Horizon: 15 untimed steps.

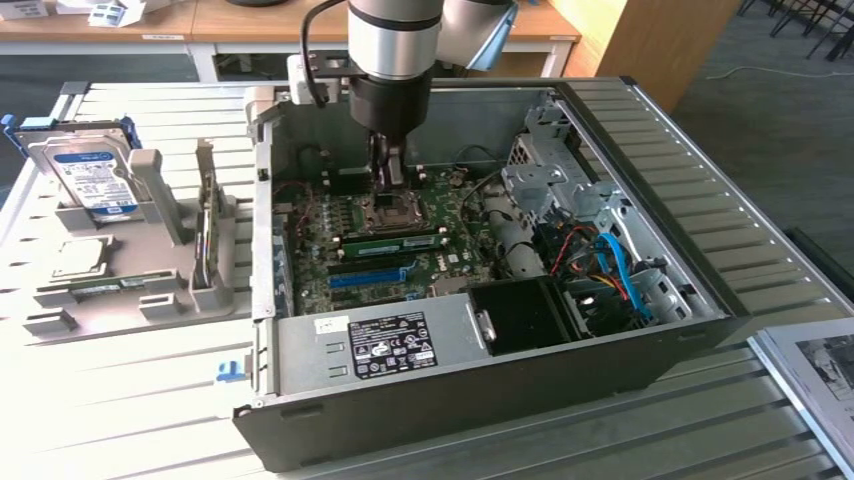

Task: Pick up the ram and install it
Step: 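Press down the ram until it locks into place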

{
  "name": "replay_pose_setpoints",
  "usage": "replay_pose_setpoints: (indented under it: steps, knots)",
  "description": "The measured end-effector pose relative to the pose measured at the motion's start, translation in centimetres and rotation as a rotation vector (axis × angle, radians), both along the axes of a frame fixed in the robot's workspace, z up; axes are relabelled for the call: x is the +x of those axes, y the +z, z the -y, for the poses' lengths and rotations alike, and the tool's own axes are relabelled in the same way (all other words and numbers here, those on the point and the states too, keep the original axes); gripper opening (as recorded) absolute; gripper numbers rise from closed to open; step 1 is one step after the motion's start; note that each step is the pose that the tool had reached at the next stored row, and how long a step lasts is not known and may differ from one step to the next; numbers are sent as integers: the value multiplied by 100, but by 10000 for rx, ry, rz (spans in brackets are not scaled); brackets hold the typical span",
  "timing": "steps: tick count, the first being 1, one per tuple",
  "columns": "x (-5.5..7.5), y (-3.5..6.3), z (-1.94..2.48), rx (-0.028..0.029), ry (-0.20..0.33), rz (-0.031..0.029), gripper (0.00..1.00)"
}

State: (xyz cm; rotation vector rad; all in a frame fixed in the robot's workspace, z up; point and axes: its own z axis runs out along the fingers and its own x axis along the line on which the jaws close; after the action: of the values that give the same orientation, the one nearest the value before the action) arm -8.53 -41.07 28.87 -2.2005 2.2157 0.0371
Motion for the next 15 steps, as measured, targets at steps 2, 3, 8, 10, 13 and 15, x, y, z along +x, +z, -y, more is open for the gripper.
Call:
replay_pose_setpoints:
  steps: [2,3,8,10,13,15]
  knots:
    - [0,8,-1,1,0,1,10]
    - [0,12,-1,1,0,1,10]
    - [0,36,-2,1,0,0,10]
    - [0,48,-3,0,0,-1,10]
    - [0,70,-3,-1,1,0,10]
    - [0,86,-4,0,0,0,10]
